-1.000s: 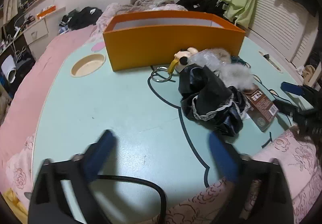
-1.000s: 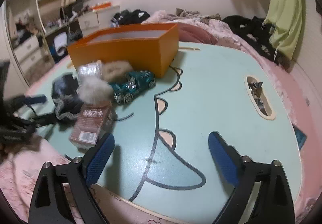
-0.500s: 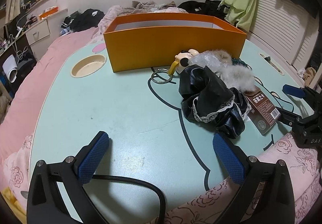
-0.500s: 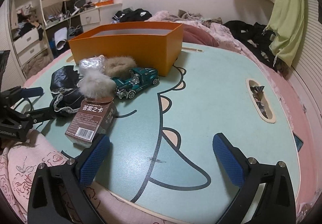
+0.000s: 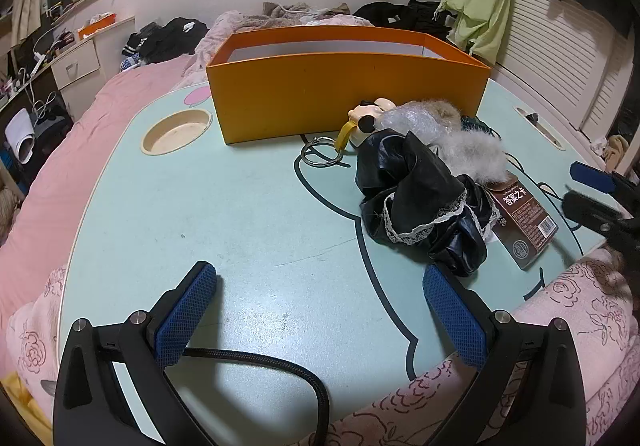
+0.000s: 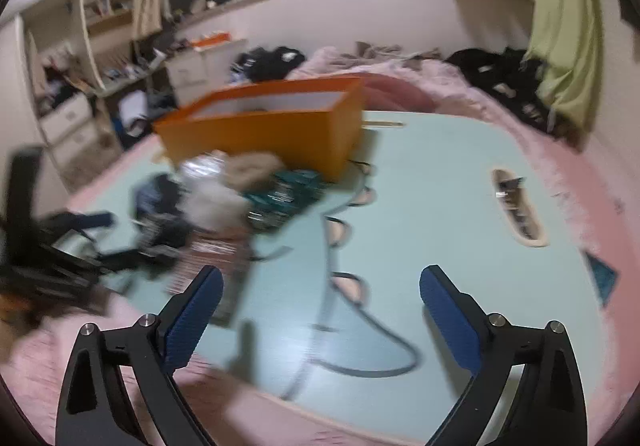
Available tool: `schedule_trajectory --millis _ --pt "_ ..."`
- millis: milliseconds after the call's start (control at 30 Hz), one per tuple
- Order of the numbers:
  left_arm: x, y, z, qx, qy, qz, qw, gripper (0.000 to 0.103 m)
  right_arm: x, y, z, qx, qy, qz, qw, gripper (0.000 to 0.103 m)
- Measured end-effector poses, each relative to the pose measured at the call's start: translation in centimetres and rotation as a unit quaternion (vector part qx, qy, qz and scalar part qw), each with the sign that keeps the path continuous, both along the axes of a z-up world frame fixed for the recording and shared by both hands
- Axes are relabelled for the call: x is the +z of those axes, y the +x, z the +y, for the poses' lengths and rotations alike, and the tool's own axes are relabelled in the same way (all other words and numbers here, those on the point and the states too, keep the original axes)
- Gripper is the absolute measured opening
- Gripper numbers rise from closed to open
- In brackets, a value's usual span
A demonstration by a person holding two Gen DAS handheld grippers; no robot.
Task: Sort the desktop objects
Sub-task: 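Grasp the brown card box with the right gripper while the left grasps the black lace cloth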
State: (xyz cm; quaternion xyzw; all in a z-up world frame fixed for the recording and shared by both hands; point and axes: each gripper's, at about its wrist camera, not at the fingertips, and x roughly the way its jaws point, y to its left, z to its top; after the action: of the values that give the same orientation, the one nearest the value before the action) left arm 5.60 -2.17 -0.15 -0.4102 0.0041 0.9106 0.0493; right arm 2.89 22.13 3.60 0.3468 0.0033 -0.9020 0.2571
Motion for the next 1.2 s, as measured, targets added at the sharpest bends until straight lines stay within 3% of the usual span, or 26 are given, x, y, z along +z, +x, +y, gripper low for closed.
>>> schedule_trajectory --millis 67,167,267,333,367,400,467,500,833,933,1200 --pt "0.0 0.0 0.0 0.0 0.0 0.0 1.0 0.103 0.5 0.3 -1.5 0.027 0.006 0.001 1.0 0.098" --pt "0.0 0.0 0.0 0.0 0.0 0.0 1.0 0.103 1.0 0.9 -4.4 0.062 0.06 0.022 0.996 0.097" --pt "0.0 0.0 0.0 0.0 0.0 0.0 1.0 0.103 0.1 0.4 -6.5 0.086 0.103 0.002 0.991 0.097" --pt "0.0 0.0 0.0 0.0 0.0 0.0 1.0 0.103 -1.1 -0.3 -7.2 0.091 0.123 -0.027 0.988 0.086" --pt "0.0 0.0 0.0 0.0 0.0 0.0 1.0 0.103 -1.5 -0.4 -7.3 0.091 0.129 -0.033 0.987 0.073" --pt "0.0 0.0 0.0 0.0 0.0 0.0 1.0 0.103 -1.5 -0.2 -7.3 0.089 0.132 -0.02 0.987 0.06" --pt "0.0 0.1 -0.1 0.0 0.001 0.0 1.0 0.103 -1.5 0.1 -7.0 0.095 0.122 -0.014 0.988 0.045" --pt "0.0 0.1 -0.1 0.0 0.001 0.0 1.0 0.103 -1.6 0.3 -6.6 0.09 0.117 -0.011 0.989 0.042" --pt "0.1 0.1 -0.3 0.012 0.0 0.002 0.9999 0.103 -1.3 0.9 -2.0 0.02 0.033 0.004 0.999 0.04" --pt "0.5 0.4 -0.6 0.024 0.005 0.011 0.9996 0.103 -1.4 0.8 -1.6 0.002 0.039 0.001 0.999 0.04" --pt "2.6 0.8 -0.1 -0.005 0.039 0.036 0.9986 0.103 -1.4 0.3 -1.1 -0.012 0.044 -0.005 0.999 0.04"
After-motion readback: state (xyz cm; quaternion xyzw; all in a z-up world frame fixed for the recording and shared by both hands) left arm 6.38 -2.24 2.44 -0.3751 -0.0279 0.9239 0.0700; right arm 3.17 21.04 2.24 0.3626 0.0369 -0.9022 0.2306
